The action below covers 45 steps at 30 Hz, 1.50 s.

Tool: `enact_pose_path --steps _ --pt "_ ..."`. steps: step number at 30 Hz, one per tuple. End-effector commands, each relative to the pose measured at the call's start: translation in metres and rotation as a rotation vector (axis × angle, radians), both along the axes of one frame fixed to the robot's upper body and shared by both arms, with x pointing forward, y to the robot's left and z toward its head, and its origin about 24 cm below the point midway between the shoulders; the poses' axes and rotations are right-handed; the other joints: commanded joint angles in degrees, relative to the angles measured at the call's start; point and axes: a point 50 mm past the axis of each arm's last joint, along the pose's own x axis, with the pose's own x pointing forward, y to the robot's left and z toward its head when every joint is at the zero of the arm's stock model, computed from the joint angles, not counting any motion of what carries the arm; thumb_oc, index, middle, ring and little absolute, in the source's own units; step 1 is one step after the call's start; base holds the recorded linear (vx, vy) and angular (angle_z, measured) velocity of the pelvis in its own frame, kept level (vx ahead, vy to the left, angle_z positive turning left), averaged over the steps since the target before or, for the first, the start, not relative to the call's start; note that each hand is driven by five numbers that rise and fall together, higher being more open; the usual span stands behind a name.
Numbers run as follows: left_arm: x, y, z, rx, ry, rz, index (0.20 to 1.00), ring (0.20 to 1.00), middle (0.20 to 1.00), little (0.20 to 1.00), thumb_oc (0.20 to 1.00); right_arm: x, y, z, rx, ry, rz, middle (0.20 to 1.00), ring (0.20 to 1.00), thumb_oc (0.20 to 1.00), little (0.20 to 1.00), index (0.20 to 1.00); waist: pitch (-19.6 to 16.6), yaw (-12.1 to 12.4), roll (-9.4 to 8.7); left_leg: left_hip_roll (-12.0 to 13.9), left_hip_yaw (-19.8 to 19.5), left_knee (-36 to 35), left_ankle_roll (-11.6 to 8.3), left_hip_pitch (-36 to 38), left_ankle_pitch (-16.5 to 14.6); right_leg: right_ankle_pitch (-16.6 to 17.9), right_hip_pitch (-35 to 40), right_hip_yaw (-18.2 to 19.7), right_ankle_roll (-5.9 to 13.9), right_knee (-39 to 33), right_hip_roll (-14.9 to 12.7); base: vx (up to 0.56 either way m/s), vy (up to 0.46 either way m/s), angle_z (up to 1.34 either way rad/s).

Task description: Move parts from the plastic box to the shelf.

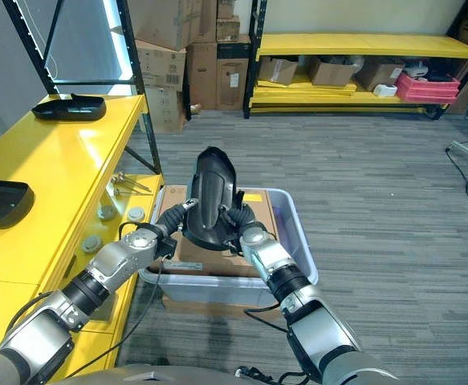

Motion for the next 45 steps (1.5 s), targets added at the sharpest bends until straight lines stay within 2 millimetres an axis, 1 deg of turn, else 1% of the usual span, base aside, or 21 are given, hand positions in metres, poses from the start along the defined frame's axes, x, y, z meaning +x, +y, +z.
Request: enact_pose_path --steps 1,7,8,10,13,16,20,21,24,26,27,28,29,31,34,39,40,42,43,44,45 --pt "0.010 -0.050 0.083 -0.321 -0.278 -0.081 0.200 0.200 0.200 0.200 0.200 0.016 0.030 0.032 0.206 -0.127 0.006 1.000 1.000 1.000 1.000 1.000 -2.3 3.1 0.19 1.5 -1.6 0.8 -0.97 -1.4 -3.3 -5.2 0.3 -3.7 5.79 5.9 -5.5 0.00 0.000 0.00" --pt "0.017 -0.033 0.084 -0.329 -0.311 -0.013 0.200 0.200 0.200 0.200 0.200 0.014 0.023 0.034 0.379 -0.186 -0.085 1.000 1.000 1.000 1.000 1.000 -2.3 3.1 0.53 1.4 -1.3 0.9 -0.89 -1.6 -3.2 -5.1 0.2 -3.7 5.75 5.7 -5.6 0.00 0.005 0.00" --pt "0.018 -0.030 0.082 -0.317 -0.332 0.022 0.200 0.200 0.200 0.200 0.200 0.012 0.035 0.037 0.435 -0.217 -0.093 1.000 1.000 1.000 1.000 1.000 -2.3 2.6 0.59 1.3 -0.8 1.2 -0.78 -1.6 -3.5 -5.3 0.0 -3.6 5.62 6.1 -5.6 -0.02 0.030 -0.02" --pt "0.020 -0.026 0.081 -0.311 -0.351 0.057 0.200 0.200 0.200 0.200 0.200 0.008 0.039 0.045 0.483 -0.270 -0.107 1.000 1.000 1.000 1.000 1.000 -2.3 2.1 0.65 1.2 -0.4 1.1 -0.73 -1.7 -3.5 -5.3 -0.2 -3.2 5.72 6.1 -5.7 -0.02 0.027 -0.09" --pt "0.023 -0.007 0.081 -0.302 -0.395 0.133 0.200 0.200 0.200 0.200 0.200 0.005 0.027 0.052 0.543 -0.300 -0.129 1.000 1.000 1.000 1.000 1.000 -2.5 1.5 0.51 1.0 -0.3 0.9 -0.55 -1.8 -3.3 -5.4 -0.6 -2.7 5.71 6.0 -5.4 -0.02 0.007 -0.12" --pt "0.025 0.004 0.084 -0.291 -0.455 0.186 0.200 0.200 0.200 0.200 0.200 -0.001 0.029 0.052 0.523 -0.295 -0.138 1.000 1.000 1.000 1.000 1.000 -2.6 1.0 0.54 0.6 -0.5 0.8 -0.29 -1.9 -3.5 -5.7 -0.8 -2.0 5.72 6.2 -5.2 0.00 0.006 -0.05" --pt "0.024 0.023 0.093 -0.294 -0.540 0.259 0.200 0.200 0.200 0.200 0.200 -0.022 0.029 0.025 0.485 -0.119 -0.145 1.000 1.000 1.000 1.000 1.000 -2.6 0.4 0.70 -0.4 -1.6 0.8 0.51 -2.3 -3.5 -6.8 -2.0 -0.6 5.57 8.2 -4.6 0.01 -0.020 -0.16" --pt "0.022 0.031 0.095 -0.289 -0.567 0.272 0.200 0.200 0.200 0.200 0.200 -0.035 0.025 0.005 0.486 -0.032 -0.164 1.000 1.000 1.000 1.000 1.000 -2.5 0.2 0.75 -0.7 -2.0 0.7 0.99 -2.5 -3.4 -7.1 -2.7 -0.3 5.46 9.7 -4.3 -0.01 -0.079 -0.11" --pt "0.018 0.040 0.096 -0.286 -0.597 0.287 0.200 0.200 0.200 0.200 0.200 -0.057 0.016 -0.025 0.473 0.082 -0.203 1.000 1.000 1.000 1.000 1.000 -2.1 -0.3 0.80 -0.8 -2.4 0.6 1.63 -2.7 -3.1 -7.4 -3.7 0.3 5.44 12.6 -4.1 -0.03 -0.093 -0.09" --pt "0.013 0.051 0.094 -0.278 -0.621 0.293 0.200 0.200 0.200 0.200 0.200 -0.082 0.009 -0.054 0.505 0.188 -0.238 1.000 1.000 1.000 1.000 1.000 -1.7 -1.1 0.90 -0.5 -2.7 0.3 2.00 -2.7 -2.8 -8.0 -4.5 1.0 5.15 14.6 -3.5 -0.08 -0.222 0.03" --pt "0.010 0.064 0.090 -0.285 -0.630 0.317 0.200 0.200 0.200 0.200 0.200 -0.103 0.006 -0.079 0.492 0.295 -0.219 1.000 1.000 1.000 1.000 1.000 -1.5 -1.6 1.09 0.5 -3.4 0.2 1.35 -3.3 -2.0 -9.2 -4.5 0.9 4.00 14.1 -1.9 -0.11 -0.332 0.20" --pt "0.009 0.069 0.088 -0.284 -0.634 0.333 0.200 0.200 0.200 0.200 0.200 -0.109 0.007 -0.087 0.483 0.329 -0.206 1.000 1.000 1.000 1.000 1.000 -1.4 -1.5 1.13 0.9 -3.8 0.3 0.80 -3.5 -1.6 -9.3 -4.2 0.7 3.59 13.3 -1.5 -0.09 -0.313 0.37" --pt "0.009 0.072 0.087 -0.282 -0.638 0.343 0.200 0.200 0.200 0.200 0.200 -0.112 0.007 -0.091 0.488 0.345 -0.202 1.000 1.000 1.000 1.000 1.000 -1.4 -1.4 1.15 1.2 -4.0 0.3 0.50 -3.6 -1.4 -9.3 -4.0 0.6 3.41 12.8 -1.3 -0.05 -0.236 0.52" --pt "0.007 0.084 0.083 -0.292 -0.649 0.387 0.200 0.200 0.200 0.200 0.200 -0.120 0.003 -0.105 0.484 0.384 -0.157 1.000 1.000 1.000 1.000 1.000 -1.1 -0.7 1.26 3.0 -4.4 0.2 -1.42 -4.1 -0.1 -8.7 -3.4 -0.1 3.06 10.4 -0.5 -0.08 -0.280 0.51" --pt "0.005 0.103 0.077 -0.338 -0.642 0.433 0.200 0.200 0.200 0.200 0.200 -0.124 -0.014 -0.116 0.427 0.394 -0.120 1.000 1.000 1.000 1.000 1.000 -0.1 0.3 1.10 6.0 -4.9 1.3 -4.32 -7.0 2.3 -7.2 -2.5 -1.0 2.26 7.0 0.7 -0.09 -0.266 0.23" --pt "0.004 0.120 0.076 -0.405 -0.658 0.443 0.200 0.200 0.200 0.200 0.200 -0.129 -0.039 -0.124 0.388 0.416 -0.120 1.000 1.000 1.000 1.000 1.000 1.1 1.4 1.61 8.9 -3.6 1.5 -6.07 -10.3 6.4 -6.7 -1.6 -4.5 1.65 5.0 1.5 -0.10 -0.205 0.28" --pt "0.003 0.123 0.077 -0.412 -0.664 0.445 0.200 0.200 0.200 0.200 0.200 -0.132 -0.043 -0.127 0.371 0.430 -0.117 1.000 1.000 1.000 1.000 1.000 1.2 1.5 1.68 9.2 -3.1 1.3 -6.27 -10.8 7.2 -6.7 -1.5 -5.3 1.55 4.7 1.7 -0.05 -0.125 0.35" --pt "0.002 0.129 0.082 -0.427 -0.687 0.431 0.200 0.200 0.200 0.200 0.200 -0.145 -0.054 -0.135 0.342 0.456 -0.137 1.000 1.000 1.000 1.000 1.000 1.3 0.6 1.82 10.7 2.1 0.8 -6.75 -11.9 9.4 -6.2 -1.1 -8.4 1.59 3.6 1.9 -0.06 -0.151 0.55" --pt "0.002 0.130 0.083 -0.430 -0.690 0.426 0.200 0.200 0.200 0.200 0.200 -0.147 -0.055 -0.136 0.341 0.463 -0.140 1.000 1.000 1.000 1.000 1.000 1.2 0.6 1.87 10.9 2.6 0.8 -6.87 -12.3 9.9 -6.0 -1.0 -8.8 1.59 3.4 1.9 -0.07 -0.164 0.65" --pt "0.001 0.135 0.090 -0.443 -0.722 0.419 0.200 0.200 0.200 0.200 0.200 -0.158 -0.064 -0.143 0.316 0.484 -0.155 1.000 1.000 1.000 1.000 1.000 1.2 0.3 1.97 11.7 5.1 0.8 -7.39 -13.8 12.0 -5.3 -0.9 -10.8 1.65 2.8 2.0 -0.04 -0.093 0.77" --pt "0.000 0.136 0.091 -0.445 -0.723 0.416 0.200 0.200 0.200 0.200 0.200 -0.160 -0.064 -0.144 0.312 0.492 -0.151 1.000 1.000 1.000 1.000 1.000 1.2 0.3 1.95 11.8 5.3 0.9 -7.42 -13.9 12.1 -5.3 -0.9 -11.1 1.63 2.7 2.0 -0.12 -0.150 1.26"
